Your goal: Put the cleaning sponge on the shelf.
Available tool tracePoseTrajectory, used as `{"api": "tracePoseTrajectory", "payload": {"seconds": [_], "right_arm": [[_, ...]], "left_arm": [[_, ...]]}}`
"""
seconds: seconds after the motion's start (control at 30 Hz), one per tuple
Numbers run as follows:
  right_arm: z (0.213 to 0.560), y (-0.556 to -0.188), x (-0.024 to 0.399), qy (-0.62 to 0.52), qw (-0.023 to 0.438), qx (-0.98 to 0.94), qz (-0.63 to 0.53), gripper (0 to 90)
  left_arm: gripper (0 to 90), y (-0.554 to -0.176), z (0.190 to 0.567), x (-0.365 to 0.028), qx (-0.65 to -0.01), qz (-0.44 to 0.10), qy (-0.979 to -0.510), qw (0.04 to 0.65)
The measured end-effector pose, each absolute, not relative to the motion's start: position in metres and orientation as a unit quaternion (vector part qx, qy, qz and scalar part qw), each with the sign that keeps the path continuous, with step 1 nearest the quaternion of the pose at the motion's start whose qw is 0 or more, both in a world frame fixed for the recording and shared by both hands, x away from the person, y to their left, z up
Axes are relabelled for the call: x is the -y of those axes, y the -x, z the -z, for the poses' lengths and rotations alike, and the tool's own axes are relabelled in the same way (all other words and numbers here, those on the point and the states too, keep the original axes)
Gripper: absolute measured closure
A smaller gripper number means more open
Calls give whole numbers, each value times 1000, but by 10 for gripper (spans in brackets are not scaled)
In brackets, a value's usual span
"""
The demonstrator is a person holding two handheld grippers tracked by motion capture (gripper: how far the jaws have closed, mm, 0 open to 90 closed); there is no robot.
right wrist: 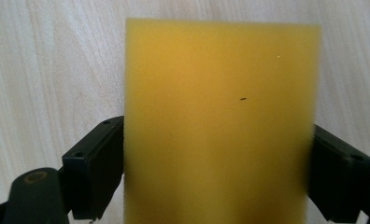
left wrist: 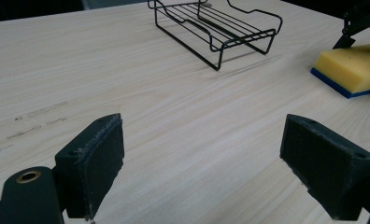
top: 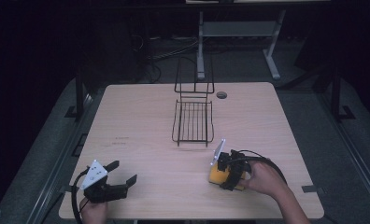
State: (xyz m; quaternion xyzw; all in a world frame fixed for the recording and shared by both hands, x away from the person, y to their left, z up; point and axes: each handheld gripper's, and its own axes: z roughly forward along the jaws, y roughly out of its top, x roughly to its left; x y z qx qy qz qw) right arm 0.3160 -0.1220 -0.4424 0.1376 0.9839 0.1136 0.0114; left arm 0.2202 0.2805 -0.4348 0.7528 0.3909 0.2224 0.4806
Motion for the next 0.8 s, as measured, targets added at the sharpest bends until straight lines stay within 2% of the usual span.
{"api": "tracePoseTrajectory", "payload": {"seconds": [0.2,0.8], "right_arm": [[444,-316,121,-133,18,-985,-110,206],[434,-315,118,-124,26,-985,-120,218]], "left_arm": [[130,-220,435,-281,-392,-222,-752,481],[129,-220,434,-281,-391,-223,-752,482]]}}
